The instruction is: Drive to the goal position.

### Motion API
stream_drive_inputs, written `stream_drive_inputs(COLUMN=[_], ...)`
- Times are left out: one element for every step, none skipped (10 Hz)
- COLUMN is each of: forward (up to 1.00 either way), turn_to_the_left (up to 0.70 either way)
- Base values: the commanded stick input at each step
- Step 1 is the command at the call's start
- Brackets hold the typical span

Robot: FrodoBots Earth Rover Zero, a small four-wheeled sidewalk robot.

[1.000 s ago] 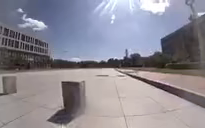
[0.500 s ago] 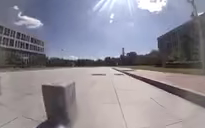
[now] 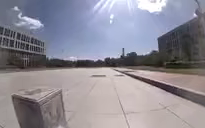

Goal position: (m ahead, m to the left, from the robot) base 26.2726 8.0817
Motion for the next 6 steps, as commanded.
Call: stream_drive_inputs(forward=[0.70, 0.70, 0.70, 0.70, 0.70, 0.70], turn_to_the_left=[0.01, 0.01, 0.01, 0.01, 0.01, 0.01])
